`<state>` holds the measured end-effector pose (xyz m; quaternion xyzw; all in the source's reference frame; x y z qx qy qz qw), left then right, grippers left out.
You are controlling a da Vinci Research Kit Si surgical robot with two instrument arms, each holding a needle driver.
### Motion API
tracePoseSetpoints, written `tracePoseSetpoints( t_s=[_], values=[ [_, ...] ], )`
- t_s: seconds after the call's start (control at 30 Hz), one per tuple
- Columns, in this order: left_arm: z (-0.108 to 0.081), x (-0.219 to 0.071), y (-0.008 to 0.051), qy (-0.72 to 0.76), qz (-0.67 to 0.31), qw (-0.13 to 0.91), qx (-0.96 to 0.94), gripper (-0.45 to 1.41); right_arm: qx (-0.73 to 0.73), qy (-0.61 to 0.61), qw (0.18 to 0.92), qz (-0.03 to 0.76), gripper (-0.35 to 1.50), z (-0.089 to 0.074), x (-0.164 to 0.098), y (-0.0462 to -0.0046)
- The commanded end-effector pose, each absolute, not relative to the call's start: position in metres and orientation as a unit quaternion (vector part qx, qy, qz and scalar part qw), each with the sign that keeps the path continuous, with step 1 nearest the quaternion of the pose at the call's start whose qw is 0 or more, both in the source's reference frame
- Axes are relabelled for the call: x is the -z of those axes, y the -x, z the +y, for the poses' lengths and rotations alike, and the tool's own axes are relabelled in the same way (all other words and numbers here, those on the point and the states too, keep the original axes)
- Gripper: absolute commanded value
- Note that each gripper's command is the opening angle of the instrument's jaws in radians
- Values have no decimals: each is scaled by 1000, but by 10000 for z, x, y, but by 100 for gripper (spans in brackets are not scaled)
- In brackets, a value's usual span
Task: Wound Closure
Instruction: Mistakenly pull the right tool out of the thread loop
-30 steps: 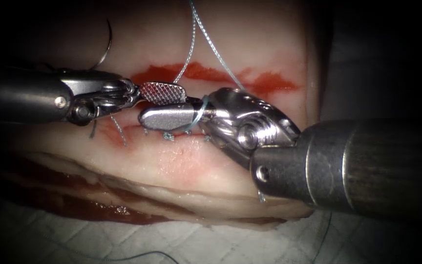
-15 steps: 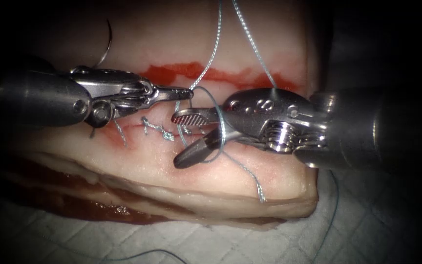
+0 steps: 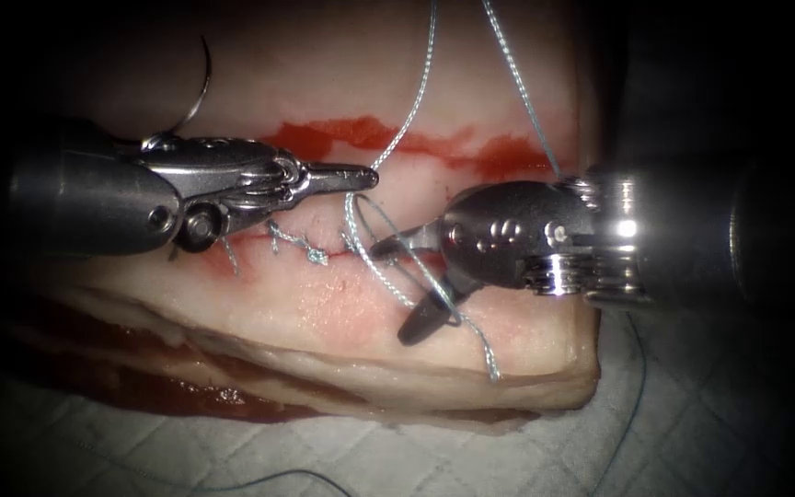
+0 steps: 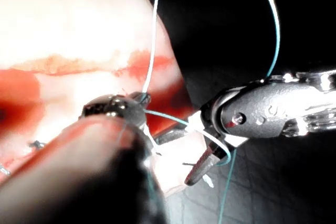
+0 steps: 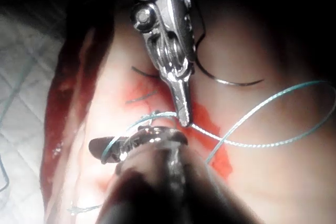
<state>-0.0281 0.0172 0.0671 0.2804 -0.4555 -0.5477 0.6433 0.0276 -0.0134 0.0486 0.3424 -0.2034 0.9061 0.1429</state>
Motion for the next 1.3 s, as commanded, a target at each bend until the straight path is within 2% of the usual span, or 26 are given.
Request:
tracePoseSetpoints(
  t_s=[0.03,0.2,0.33,0.4,0.47,0.53,0.6,0.63,0.8,0.87,1.0,1.03,1.1,1.13,1.2,1.3],
  values=[
    [173,-677,287,-279,-456,644,548,-45,-905,-356,135,-189,94,-129,-488,-285],
    [171,-682,287,-277,-456,646,546,-45,-898,-390,143,-147,94,-128,-484,-285],
    [169,-684,288,-275,-457,646,545,-45,-901,-405,111,-108,93,-125,-481,-285],
    [167,-686,288,-274,-459,646,545,-45,-903,-405,99,-101,64,-124,-480,-284],
    [166,-688,289,-272,-459,647,545,-45,-899,-412,107,-105,52,-124,-478,-284],
    [166,-690,290,-271,-458,648,544,-45,-890,-425,121,-111,61,-125,-477,-284],
    [167,-691,290,-270,-459,650,543,-45,-884,-435,123,-117,57,-127,-476,-285],
    [167,-690,290,-269,-460,651,541,-45,-882,-439,124,-121,47,-128,-476,-286],
    [169,-689,294,-264,-465,653,537,-45,-877,-444,129,-133,51,-129,-476,-295],
    [168,-689,296,-263,-465,653,537,-45,-874,-448,129,-139,74,-128,-476,-300],
    [166,-688,296,-263,-465,653,537,-45,-874,-460,99,-121,73,-126,-478,-311],
    [166,-687,296,-263,-465,653,537,-45,-873,-463,96,-118,64,-125,-479,-313],
    [166,-688,296,-263,-466,652,537,-45,-871,-470,91,-111,27,-127,-481,-317],
    [166,-688,296,-263,-466,652,537,-45,-868,-474,93,-114,19,-129,-482,-320],
    [167,-688,296,-263,-466,652,537,-45,-860,-485,101,-126,61,-134,-486,-326],
    [166,-687,296,-263,-469,650,537,-45,-859,-492,64,-127,63,-139,-494,-339]
  ],
)
